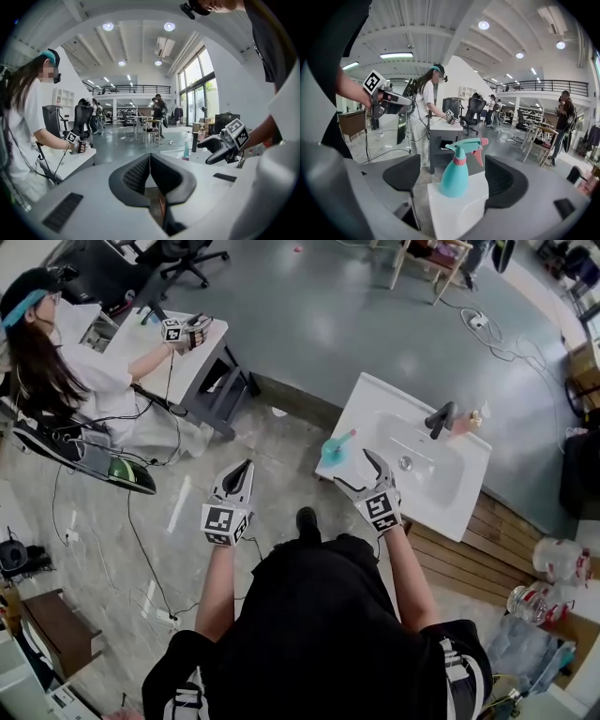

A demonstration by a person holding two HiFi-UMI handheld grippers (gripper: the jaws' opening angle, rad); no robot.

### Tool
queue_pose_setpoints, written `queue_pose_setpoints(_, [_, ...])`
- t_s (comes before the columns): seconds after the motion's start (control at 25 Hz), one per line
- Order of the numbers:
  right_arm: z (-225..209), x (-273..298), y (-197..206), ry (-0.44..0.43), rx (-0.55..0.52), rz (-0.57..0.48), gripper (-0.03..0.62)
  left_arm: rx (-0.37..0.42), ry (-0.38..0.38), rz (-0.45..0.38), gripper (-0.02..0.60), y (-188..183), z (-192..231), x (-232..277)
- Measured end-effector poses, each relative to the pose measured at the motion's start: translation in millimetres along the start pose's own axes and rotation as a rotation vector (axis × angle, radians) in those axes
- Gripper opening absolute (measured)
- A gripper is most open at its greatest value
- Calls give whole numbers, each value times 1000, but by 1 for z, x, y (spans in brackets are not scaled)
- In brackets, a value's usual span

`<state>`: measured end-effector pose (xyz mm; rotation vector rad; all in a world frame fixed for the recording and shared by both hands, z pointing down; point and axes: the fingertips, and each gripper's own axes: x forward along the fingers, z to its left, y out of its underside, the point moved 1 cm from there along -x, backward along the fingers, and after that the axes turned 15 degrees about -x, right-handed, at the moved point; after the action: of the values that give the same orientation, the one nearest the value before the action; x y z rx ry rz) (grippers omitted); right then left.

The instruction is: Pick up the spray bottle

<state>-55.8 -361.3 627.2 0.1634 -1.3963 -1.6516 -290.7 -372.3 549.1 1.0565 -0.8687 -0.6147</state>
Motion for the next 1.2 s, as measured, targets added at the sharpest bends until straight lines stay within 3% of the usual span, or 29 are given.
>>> queue_pose_setpoints(0.4, [-11,28,-3,67,-1,38,453,44,98,19,25,-19,16,30])
queue_pose_setpoints(0.56, [-22,35,3,112,-16,39,457,36,93,18,25,-20,19,34])
queue_pose_setpoints(1.2, [-35,80,15,88,6,22,454,26,34,35,25,-21,33,39])
